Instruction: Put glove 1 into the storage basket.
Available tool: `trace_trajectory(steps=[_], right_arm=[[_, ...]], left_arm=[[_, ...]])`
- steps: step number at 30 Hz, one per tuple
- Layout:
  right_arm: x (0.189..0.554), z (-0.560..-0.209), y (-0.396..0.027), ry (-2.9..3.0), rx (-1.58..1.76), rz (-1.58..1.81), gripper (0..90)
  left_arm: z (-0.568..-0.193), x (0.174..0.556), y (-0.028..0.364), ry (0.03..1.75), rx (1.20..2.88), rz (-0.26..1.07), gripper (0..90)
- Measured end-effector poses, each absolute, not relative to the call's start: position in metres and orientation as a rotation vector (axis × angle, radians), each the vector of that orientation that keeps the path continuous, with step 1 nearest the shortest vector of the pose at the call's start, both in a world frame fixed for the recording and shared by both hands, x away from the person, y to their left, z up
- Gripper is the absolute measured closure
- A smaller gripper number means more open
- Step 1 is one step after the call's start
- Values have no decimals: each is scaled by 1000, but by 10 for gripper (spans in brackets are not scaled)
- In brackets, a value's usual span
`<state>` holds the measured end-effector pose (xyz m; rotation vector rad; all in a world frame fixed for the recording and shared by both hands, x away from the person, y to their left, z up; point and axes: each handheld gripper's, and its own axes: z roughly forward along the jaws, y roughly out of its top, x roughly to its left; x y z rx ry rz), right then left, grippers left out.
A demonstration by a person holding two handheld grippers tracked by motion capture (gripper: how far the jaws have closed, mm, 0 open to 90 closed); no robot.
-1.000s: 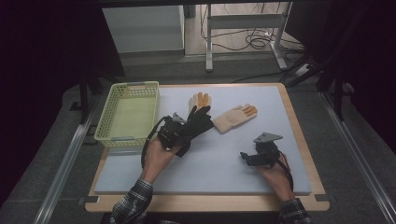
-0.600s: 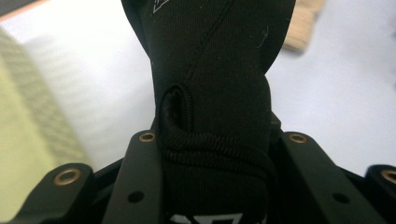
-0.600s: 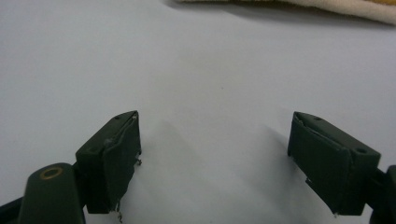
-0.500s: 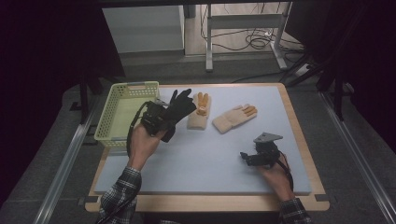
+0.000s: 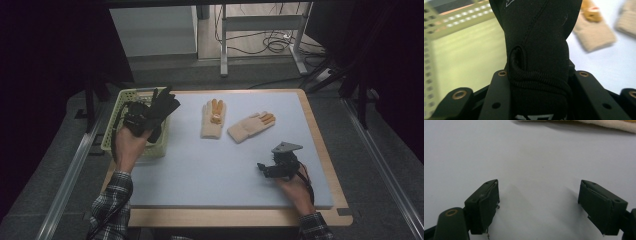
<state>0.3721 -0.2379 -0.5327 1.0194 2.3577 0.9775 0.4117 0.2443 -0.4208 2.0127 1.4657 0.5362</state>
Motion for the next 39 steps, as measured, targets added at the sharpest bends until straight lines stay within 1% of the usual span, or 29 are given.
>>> trace_trajectory(steps=[8,16,27,35,39], right_arm=[[372,-533,-238,2358,1019,977,171],[372,-533,-238,2356,1019,980,171],[372,-533,-238,2356,1020,981,171],[372,-533,-238,2356,1020,981,171],[372,-533,-238,2355,1019,981,171]], left_arm=[[-425,418,286,1584,1927,579,645],[-444,427,320,1703,1841,598,641],[-472,449,336,1811,1858,582,635],[-484,463,339,1884,1920,542,631],[-485,469,340,1912,1935,517,611]])
